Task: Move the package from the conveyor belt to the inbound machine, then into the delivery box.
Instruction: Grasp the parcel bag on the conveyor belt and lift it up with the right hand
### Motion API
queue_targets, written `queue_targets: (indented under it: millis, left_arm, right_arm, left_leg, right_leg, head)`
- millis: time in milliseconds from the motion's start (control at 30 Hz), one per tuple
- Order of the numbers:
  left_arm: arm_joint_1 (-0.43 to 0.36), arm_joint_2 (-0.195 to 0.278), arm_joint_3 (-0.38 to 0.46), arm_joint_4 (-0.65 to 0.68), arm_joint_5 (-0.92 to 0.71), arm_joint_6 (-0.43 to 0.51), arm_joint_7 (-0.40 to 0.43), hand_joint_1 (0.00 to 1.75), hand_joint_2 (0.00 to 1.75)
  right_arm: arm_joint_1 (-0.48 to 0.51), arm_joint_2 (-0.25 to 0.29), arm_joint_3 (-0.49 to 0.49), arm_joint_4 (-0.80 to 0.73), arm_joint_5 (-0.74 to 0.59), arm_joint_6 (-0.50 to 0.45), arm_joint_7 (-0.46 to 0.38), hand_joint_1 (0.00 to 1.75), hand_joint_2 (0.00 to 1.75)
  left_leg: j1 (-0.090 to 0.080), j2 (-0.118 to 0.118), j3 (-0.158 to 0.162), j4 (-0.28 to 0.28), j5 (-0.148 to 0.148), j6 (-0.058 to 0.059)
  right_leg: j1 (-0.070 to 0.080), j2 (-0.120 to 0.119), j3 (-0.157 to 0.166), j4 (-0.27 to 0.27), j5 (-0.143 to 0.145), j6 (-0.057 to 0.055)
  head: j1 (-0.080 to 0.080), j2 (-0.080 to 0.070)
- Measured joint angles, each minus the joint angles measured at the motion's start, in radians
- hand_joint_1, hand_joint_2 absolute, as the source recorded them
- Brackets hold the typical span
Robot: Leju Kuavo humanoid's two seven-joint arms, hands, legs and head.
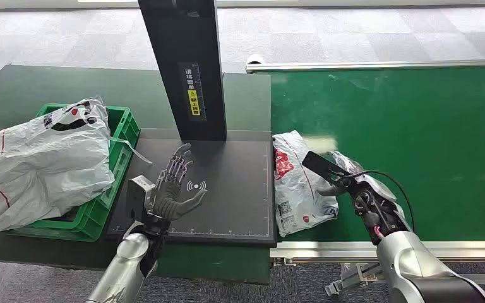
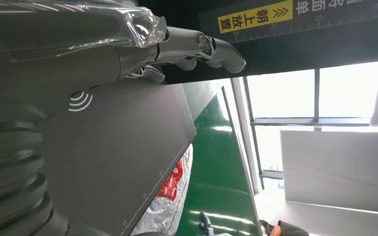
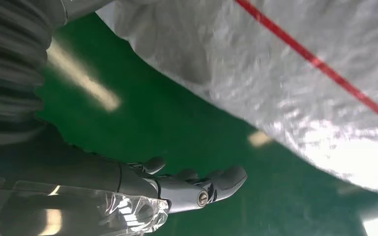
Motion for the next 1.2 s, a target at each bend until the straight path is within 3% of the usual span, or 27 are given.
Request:
queue_targets:
  millis: [167, 333, 400, 467, 533, 600, 633, 733, 767, 900, 1200]
  left_arm:
    - [0.001, 0.000, -0.002, 0.002, 0.006, 0.002, 0.000, 0.00, 1.75]
    - [0.003, 0.000, -0.007, 0.002, 0.009, 0.005, 0.000, 0.00, 1.75]
    - [0.002, 0.001, -0.010, 0.003, 0.010, -0.001, 0.000, 0.00, 1.75]
    - [-0.004, 0.001, -0.017, 0.008, 0.010, -0.008, -0.001, 0.00, 1.75]
    - [-0.014, 0.000, -0.024, 0.020, 0.009, -0.010, -0.005, 0.00, 1.75]
    - [-0.025, -0.004, -0.028, 0.031, 0.008, -0.006, -0.007, 0.00, 1.75]
    - [-0.030, -0.006, -0.029, 0.036, 0.008, -0.004, -0.007, 0.00, 1.75]
    - [-0.039, -0.011, -0.030, 0.045, 0.006, 0.005, 0.000, 0.00, 1.75]
    - [-0.039, -0.011, -0.030, 0.044, 0.006, 0.010, 0.004, 0.00, 1.75]
    - [-0.017, -0.007, -0.029, 0.024, 0.006, 0.020, 0.015, 0.00, 1.75]
    - [0.020, 0.002, -0.027, -0.019, 0.006, 0.030, 0.029, 0.00, 1.75]
  right_arm:
    - [-0.005, 0.005, 0.030, 0.032, 0.003, 0.036, 0.008, 0.00, 1.75]
    - [-0.007, 0.013, 0.046, 0.050, -0.013, 0.006, -0.072, 0.00, 1.75]
    - [-0.010, 0.017, 0.053, 0.058, -0.023, 0.083, -0.117, 0.00, 1.75]
    - [-0.012, 0.021, 0.065, 0.067, -0.026, 0.220, -0.156, 0.00, 1.75]
    - [-0.018, 0.024, 0.085, 0.073, -0.013, 0.331, -0.171, 0.00, 1.75]
    - [-0.030, 0.030, 0.110, 0.077, 0.006, 0.383, -0.162, 0.00, 1.75]
    - [-0.035, 0.033, 0.123, 0.078, 0.015, 0.395, -0.154, 0.29, 1.75]
    - [-0.038, 0.047, 0.166, 0.079, 0.046, 0.348, -0.138, 1.60, 1.75]
    - [-0.034, 0.052, 0.180, 0.079, 0.052, 0.307, -0.137, 1.75, 1.75]
    - [-0.010, 0.067, 0.208, 0.079, 0.036, 0.139, -0.151, 1.75, 1.75]
    - [0.005, 0.074, 0.257, 0.074, 0.059, 0.022, -0.155, 1.75, 1.75]
  left_leg:
    - [0.000, 0.000, 0.000, 0.000, 0.000, 0.000]
    - [0.000, 0.000, 0.000, 0.000, 0.000, 0.000]
    - [0.000, 0.000, 0.000, 0.000, 0.000, 0.000]
    - [0.000, 0.000, 0.000, 0.000, 0.000, 0.000]
    - [0.000, 0.001, 0.001, 0.000, 0.000, 0.000]
    - [0.000, 0.002, 0.002, 0.000, 0.000, 0.000]
    - [0.000, 0.002, 0.002, 0.000, 0.000, 0.000]
    - [0.001, 0.003, 0.003, 0.000, 0.000, 0.000]
    - [0.001, 0.003, 0.003, 0.000, 0.000, 0.000]
    - [0.001, 0.003, 0.003, -0.001, 0.000, 0.000]
    - [0.001, 0.004, 0.004, -0.001, 0.000, 0.000]
  right_leg:
    - [0.000, 0.000, 0.000, 0.000, 0.000, 0.000]
    - [0.000, 0.000, 0.000, 0.000, 0.000, 0.000]
    - [0.000, 0.000, 0.000, 0.000, 0.000, 0.000]
    - [0.000, 0.000, -0.001, 0.000, 0.000, 0.000]
    - [0.000, 0.001, 0.000, 0.000, 0.000, 0.000]
    - [0.000, 0.001, 0.000, 0.000, 0.000, 0.000]
    - [0.000, 0.001, 0.000, 0.000, 0.000, 0.000]
    - [0.001, 0.002, 0.001, 0.000, 0.000, 0.000]
    - [0.001, 0.002, 0.001, 0.000, 0.000, 0.000]
    - [0.001, 0.002, 0.001, 0.000, 0.000, 0.000]
    - [0.001, 0.002, 0.001, 0.000, 0.000, -0.001]
  head:
    - [0.000, 0.000]
    - [0.000, 0.000]
    - [0.000, 0.000]
    - [0.000, 0.000]
    - [0.000, 0.000]
    - [0.000, 0.000]
    - [0.000, 0.000]
    - [0.000, 0.000]
    - [0.000, 0.000]
    - [0.000, 0.000]
    - [0.000, 0.000]
